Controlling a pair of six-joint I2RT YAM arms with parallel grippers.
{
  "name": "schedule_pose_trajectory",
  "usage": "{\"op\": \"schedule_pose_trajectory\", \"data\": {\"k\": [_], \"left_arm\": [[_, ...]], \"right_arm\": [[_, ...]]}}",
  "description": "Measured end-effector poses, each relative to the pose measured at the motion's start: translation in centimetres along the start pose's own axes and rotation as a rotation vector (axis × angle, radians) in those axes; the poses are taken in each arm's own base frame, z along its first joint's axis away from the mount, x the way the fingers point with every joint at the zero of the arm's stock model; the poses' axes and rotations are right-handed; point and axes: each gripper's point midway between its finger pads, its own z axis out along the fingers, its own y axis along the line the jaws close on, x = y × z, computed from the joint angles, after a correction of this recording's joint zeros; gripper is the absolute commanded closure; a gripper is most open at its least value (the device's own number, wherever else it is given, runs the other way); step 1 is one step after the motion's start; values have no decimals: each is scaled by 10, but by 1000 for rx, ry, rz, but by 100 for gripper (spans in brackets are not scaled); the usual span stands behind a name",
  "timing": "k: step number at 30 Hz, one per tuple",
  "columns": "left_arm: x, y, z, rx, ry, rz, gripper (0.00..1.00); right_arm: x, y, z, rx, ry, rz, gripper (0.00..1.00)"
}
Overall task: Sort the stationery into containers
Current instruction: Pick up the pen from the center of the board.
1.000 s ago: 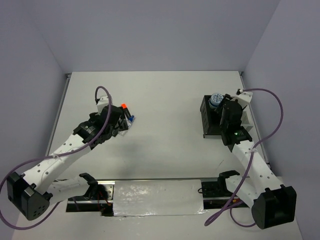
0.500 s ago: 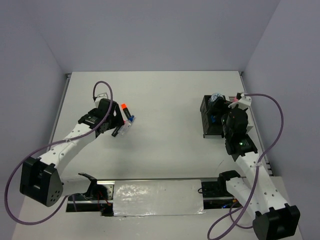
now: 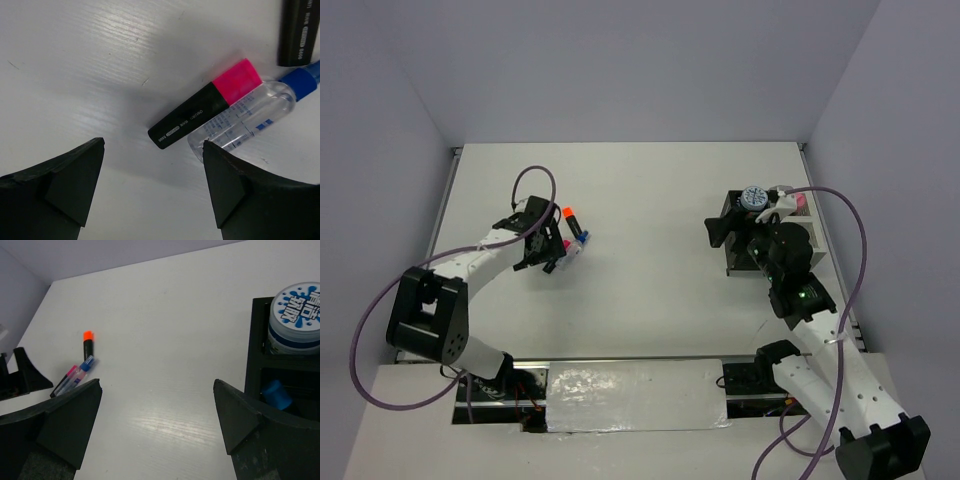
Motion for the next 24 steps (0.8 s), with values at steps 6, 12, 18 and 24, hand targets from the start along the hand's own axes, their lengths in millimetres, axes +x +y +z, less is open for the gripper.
{"op": "schedule_pose_trajectory", "data": {"k": [6, 12, 18, 24], "left_arm": [[11, 2, 24, -48, 58, 22, 12], [13, -3, 30, -33, 77, 23, 15], [12, -11, 31, 4, 75, 16, 17], [21, -12, 41, 10, 107, 40, 24]], "right_arm": [[8, 16, -3, -64, 32, -6, 0], [19, 27, -8, -104, 71, -22, 0], [24, 33, -9, -117, 94, -32, 0], [39, 36, -1, -119, 150, -20, 0]]}}
